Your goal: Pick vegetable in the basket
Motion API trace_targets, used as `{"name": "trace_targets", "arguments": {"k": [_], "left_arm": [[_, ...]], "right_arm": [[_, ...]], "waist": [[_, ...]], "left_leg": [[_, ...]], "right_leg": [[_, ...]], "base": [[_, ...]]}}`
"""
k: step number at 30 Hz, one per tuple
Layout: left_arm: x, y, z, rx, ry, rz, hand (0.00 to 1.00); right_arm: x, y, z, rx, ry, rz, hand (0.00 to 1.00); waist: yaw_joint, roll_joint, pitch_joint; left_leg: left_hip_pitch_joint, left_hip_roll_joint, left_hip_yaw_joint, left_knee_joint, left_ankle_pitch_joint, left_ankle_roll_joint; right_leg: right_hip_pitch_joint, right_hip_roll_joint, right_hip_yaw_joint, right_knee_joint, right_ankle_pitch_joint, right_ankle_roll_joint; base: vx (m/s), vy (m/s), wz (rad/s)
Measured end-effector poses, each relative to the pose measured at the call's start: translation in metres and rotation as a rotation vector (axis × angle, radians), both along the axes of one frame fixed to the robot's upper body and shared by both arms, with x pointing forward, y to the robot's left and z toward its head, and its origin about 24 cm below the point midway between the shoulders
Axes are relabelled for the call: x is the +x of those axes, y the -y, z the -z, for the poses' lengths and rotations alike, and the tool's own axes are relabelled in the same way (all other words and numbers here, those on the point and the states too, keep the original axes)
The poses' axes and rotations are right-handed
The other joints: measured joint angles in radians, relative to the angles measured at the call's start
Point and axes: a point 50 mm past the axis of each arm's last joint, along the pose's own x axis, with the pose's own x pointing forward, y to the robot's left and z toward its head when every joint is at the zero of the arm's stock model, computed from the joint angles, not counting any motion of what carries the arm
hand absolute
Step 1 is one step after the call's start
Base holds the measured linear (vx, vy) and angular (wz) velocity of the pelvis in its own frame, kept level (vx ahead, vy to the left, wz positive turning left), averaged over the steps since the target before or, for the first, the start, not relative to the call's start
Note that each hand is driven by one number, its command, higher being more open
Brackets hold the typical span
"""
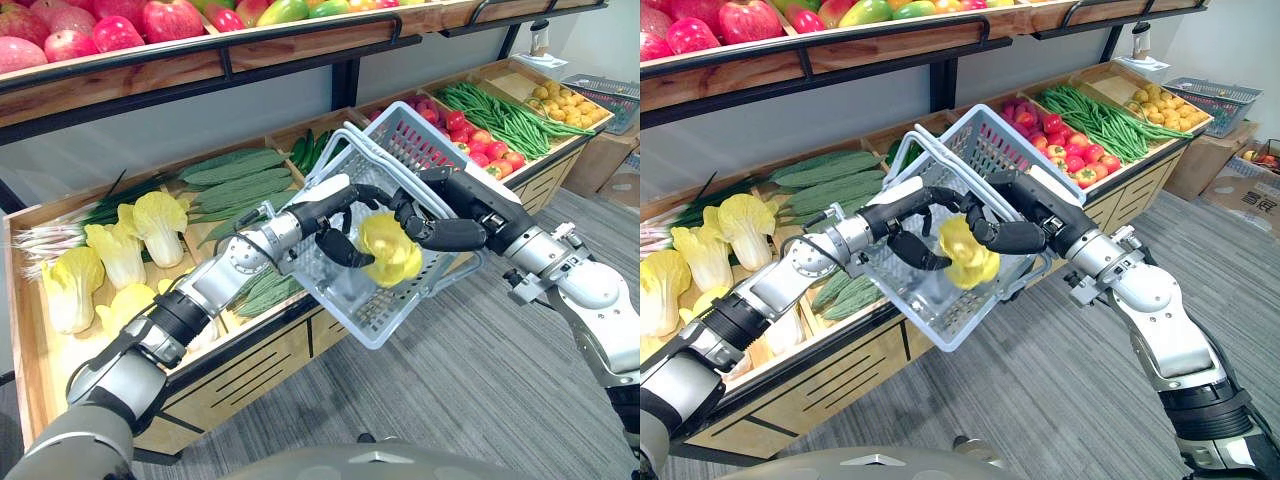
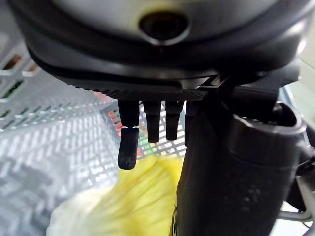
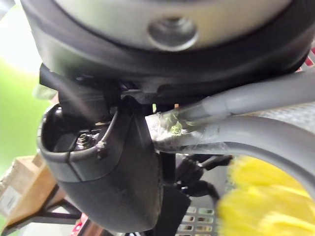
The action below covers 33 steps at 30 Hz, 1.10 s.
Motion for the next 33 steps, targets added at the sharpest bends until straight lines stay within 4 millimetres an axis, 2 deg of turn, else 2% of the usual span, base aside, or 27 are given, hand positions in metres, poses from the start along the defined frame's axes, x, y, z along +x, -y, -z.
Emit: {"name": "trace_targets", "arguments": {"k": [3, 7, 17, 21, 26, 33], "left_arm": [[0.001, 0.000, 0.003, 0.011, -0.007, -0.006, 1.00], [0.006, 0.003, -0.005, 0.014, 0.014, -0.003, 1.00], [0.007, 0.000, -0.009, 0.015, 0.029, -0.007, 1.00], [0.000, -0.002, -0.025, 0.020, 0.088, 0.030, 1.00], [-0.020, -0.006, -0.051, 0.038, 0.166, 0.153, 1.00], [-0.035, -0.021, -0.050, 0.168, 0.139, 0.213, 1.00]], "right_arm": [[-0.002, -0.004, -0.003, 0.013, 0.005, -0.030, 0.00], [-0.003, -0.006, -0.001, 0.004, -0.007, -0.056, 0.00], [-0.003, -0.005, -0.002, 0.016, -0.004, -0.050, 0.00], [-0.002, -0.001, -0.005, 0.027, 0.014, -0.029, 0.00], [0.000, 0.006, -0.003, 0.028, 0.003, 0.001, 0.00], [0.000, 0.003, 0.007, 0.013, -0.047, -0.026, 0.00]], "waist": [[-0.005, 0.000, 0.000], [0.000, 0.000, 0.000], [-0.006, 0.003, -0.002], [-0.003, 0.007, -0.003], [-0.001, 0.014, -0.008], [0.000, 0.023, -0.014]], "left_leg": [[0.000, 0.001, 0.000, 0.000, 0.000, 0.000], [0.000, 0.001, -0.001, 0.000, 0.000, 0.000], [0.000, 0.001, -0.014, 0.000, 0.002, 0.000], [0.000, 0.001, -0.017, -0.001, 0.003, 0.000], [0.000, 0.000, -0.019, -0.001, 0.003, 0.000], [0.006, -0.001, -0.019, -0.001, 0.007, 0.002]], "right_leg": [[0.000, 0.001, 0.000, 0.000, 0.000, 0.000], [0.001, 0.001, -0.001, 0.001, 0.000, 0.000], [0.009, -0.001, -0.013, 0.001, -0.001, 0.000], [0.011, -0.001, -0.017, 0.001, -0.002, -0.001], [0.012, -0.002, -0.018, 0.001, -0.002, -0.002], [0.013, -0.003, -0.019, 0.011, -0.009, -0.002]], "base": [[0.00, 0.000, 0.00], [0.00, 0.000, 0.00], [0.00, 0.000, 0.03], [0.00, 0.000, 0.01], [0.00, 0.000, 0.00], [0.00, 0.000, 0.00]]}}
